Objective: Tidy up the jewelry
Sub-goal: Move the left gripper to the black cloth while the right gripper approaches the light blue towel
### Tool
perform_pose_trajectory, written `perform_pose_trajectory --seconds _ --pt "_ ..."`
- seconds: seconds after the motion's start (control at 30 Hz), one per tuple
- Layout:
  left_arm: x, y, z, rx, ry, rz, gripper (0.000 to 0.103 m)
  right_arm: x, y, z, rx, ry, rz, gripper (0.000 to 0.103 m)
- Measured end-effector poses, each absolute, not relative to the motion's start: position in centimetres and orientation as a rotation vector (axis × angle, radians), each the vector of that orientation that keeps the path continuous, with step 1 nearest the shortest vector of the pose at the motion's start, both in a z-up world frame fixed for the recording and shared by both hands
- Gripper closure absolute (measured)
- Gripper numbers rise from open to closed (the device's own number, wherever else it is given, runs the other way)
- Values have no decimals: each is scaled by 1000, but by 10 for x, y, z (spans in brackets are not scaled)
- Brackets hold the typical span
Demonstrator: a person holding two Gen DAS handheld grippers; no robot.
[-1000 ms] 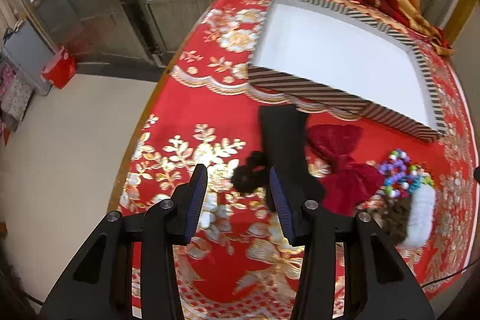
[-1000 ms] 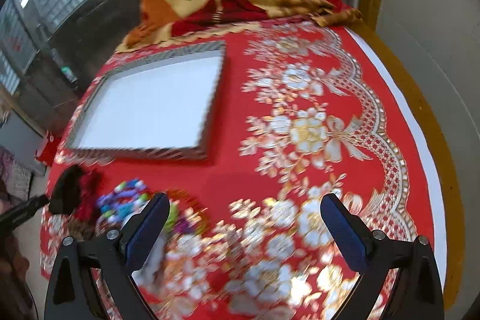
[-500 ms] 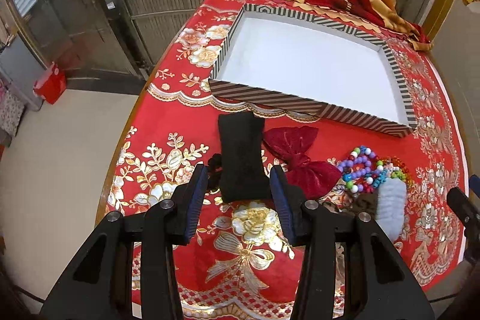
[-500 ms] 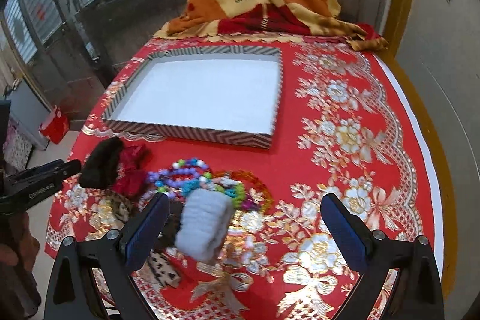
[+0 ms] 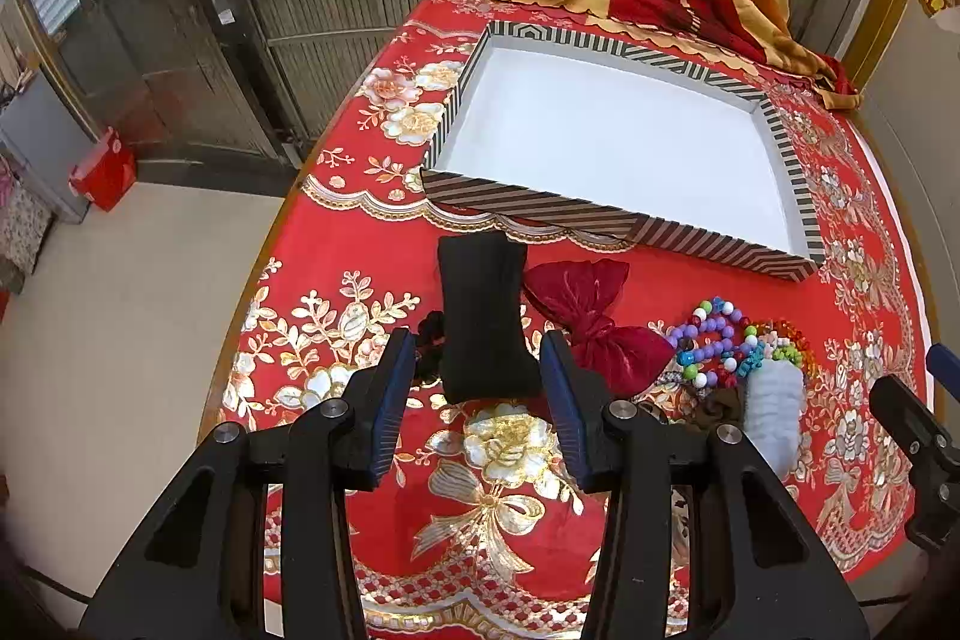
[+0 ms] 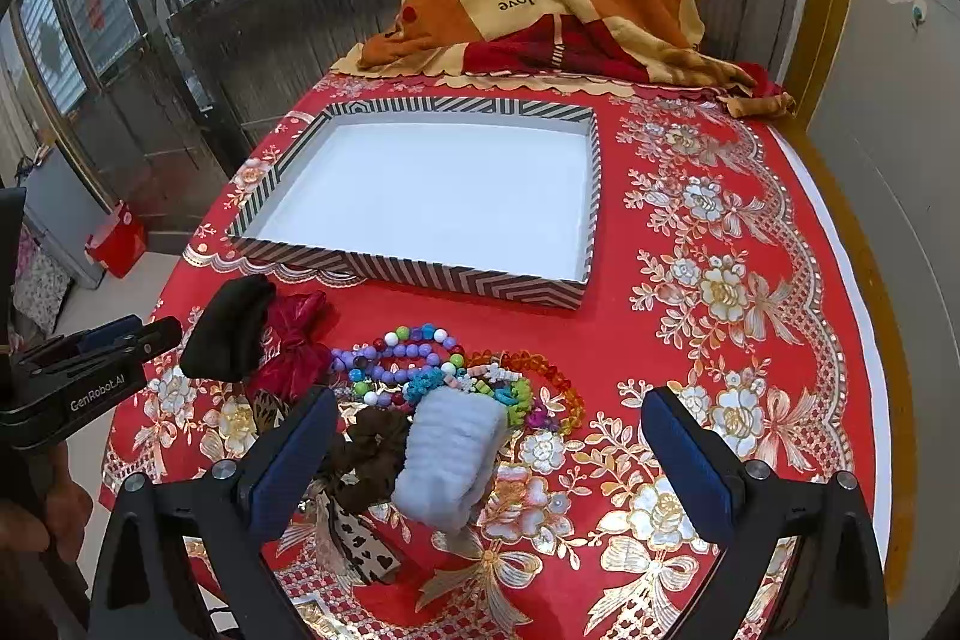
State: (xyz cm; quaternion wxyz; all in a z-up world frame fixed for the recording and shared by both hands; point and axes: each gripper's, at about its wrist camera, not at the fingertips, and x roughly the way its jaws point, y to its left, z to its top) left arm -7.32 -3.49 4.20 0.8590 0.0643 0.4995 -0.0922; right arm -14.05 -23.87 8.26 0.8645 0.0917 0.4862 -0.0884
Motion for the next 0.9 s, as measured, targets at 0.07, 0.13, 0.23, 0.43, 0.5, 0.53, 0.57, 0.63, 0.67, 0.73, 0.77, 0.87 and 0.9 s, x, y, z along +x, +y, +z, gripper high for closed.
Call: perform_pose_trajectory --seconds 0.07,0.13,0.23,0.43,0.5,0.53,0.57,0.63,0.67,0.73,0.77,0.87,0.9 --pt "-74 -35 42 137 1048 -197 60 -141 -239 82 196 1018 -186 2" --pt "-74 -35 41 136 1051 -198 60 -141 -239 82 199 1019 -191 2" --pt "-74 -35 42 131 1055 -201 60 -141 -239 81 194 1023 -194 2" --pt "-74 -35 43 132 1052 -201 60 -141 -239 81 199 1020 -196 2" --pt "-75 -36 43 132 1052 -199 60 -141 -239 81 196 1024 -197 2" --pt "-75 -36 43 131 1053 -199 60 -140 -239 81 196 1026 -199 2" --pt "-75 -35 43 129 1054 -199 60 -140 -239 81 197 1027 -200 2" --pt "-75 -35 43 125 1057 -199 60 -140 -238 81 202 1027 -200 2" --pt "-75 -35 43 126 1059 -199 60 -140 -238 80 204 1029 -200 2" --pt "-76 -35 43 128 1059 -198 60 -139 -238 80 205 1033 -202 2" --pt "-76 -35 43 130 1059 -198 60 -139 -239 79 206 1035 -201 2" --pt "-77 -34 41 130 1061 -198 60 -139 -239 77 212 1039 -200 2" --pt "-76 -34 41 129 1063 -197 60 -139 -240 77 213 1040 -199 2"
